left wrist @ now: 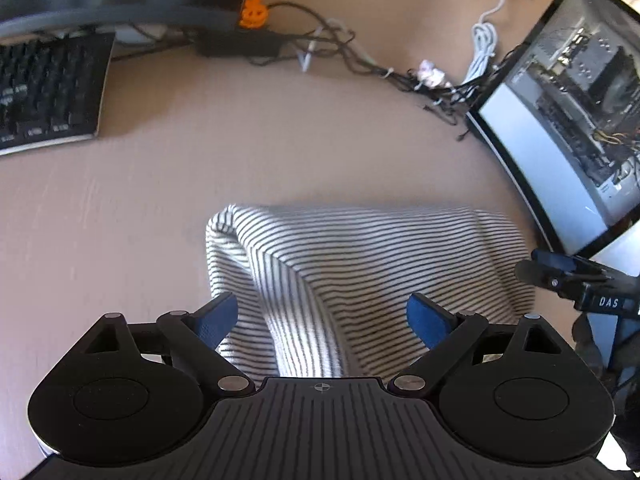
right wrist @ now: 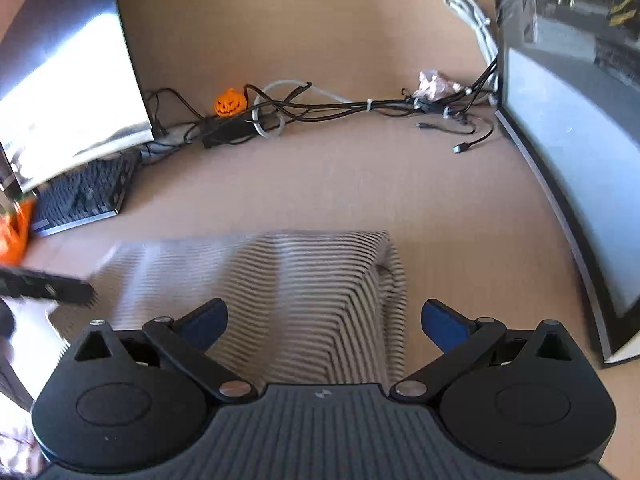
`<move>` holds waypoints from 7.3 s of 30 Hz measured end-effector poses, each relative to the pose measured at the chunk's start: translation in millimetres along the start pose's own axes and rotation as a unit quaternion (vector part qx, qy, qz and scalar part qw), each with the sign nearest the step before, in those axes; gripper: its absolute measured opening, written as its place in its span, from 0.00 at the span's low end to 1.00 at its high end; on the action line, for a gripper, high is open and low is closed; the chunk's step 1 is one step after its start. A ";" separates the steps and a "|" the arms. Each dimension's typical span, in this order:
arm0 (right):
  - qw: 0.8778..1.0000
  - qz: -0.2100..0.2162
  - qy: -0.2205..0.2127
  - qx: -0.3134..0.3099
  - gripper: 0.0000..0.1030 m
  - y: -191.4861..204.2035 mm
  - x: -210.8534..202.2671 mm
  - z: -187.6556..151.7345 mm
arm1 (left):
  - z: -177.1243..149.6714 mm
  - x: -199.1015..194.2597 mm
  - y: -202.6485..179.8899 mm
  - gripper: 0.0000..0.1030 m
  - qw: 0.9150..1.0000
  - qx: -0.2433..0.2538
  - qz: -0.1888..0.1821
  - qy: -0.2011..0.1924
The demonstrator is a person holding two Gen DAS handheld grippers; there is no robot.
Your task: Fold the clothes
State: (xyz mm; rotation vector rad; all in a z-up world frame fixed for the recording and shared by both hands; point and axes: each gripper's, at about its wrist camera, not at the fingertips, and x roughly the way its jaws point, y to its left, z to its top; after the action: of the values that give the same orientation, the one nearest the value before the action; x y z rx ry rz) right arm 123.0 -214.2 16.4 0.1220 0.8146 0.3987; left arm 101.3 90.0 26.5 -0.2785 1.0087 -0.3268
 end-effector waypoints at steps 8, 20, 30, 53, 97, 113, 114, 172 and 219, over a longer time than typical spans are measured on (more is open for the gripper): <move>0.999 0.030 0.030 0.029 0.93 14.5 50.6 21.5 | 21.8 19.9 12.9 0.82 0.998 -0.026 -0.056 0.008; 0.997 0.050 0.053 0.016 0.75 6.4 69.2 43.1 | 50.9 12.9 10.0 0.78 0.995 -0.010 -0.101 -0.020; 0.996 0.086 -0.001 -0.024 0.51 19.0 3.1 47.0 | 39.2 -20.2 -17.9 0.66 0.988 0.044 -0.145 -0.042; 0.973 0.101 0.046 0.201 1.00 -36.1 30.5 1.3 | 12.1 -3.2 2.4 0.94 0.997 -0.037 -0.061 -0.026; 0.995 0.092 0.029 0.002 0.86 -2.5 44.4 42.1 | 41.9 34.2 16.6 0.88 0.994 -0.053 -0.099 0.003; 0.982 0.179 0.044 -0.035 0.97 21.0 27.3 44.5 | 55.0 2.4 -15.9 0.89 0.982 0.038 -0.182 -0.023; 0.981 0.187 0.041 -0.039 0.97 22.7 20.1 43.8 | 51.2 -6.9 -20.5 0.89 0.981 0.053 -0.186 -0.029; 0.991 0.129 0.036 0.004 0.27 7.2 -36.3 2.9 | -20.0 -34.5 -14.6 0.24 0.997 0.013 -0.075 -0.013; 0.965 -0.151 0.057 -0.208 1.00 53.6 -9.8 -50.2 | -48.7 6.0 -67.6 0.91 0.990 0.131 0.045 -0.011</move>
State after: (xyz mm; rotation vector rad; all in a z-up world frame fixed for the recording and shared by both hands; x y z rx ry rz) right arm 64.3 -171.1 2.5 -0.4164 0.8308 0.2828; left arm 53.1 22.0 22.6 -0.0001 0.9410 -0.3695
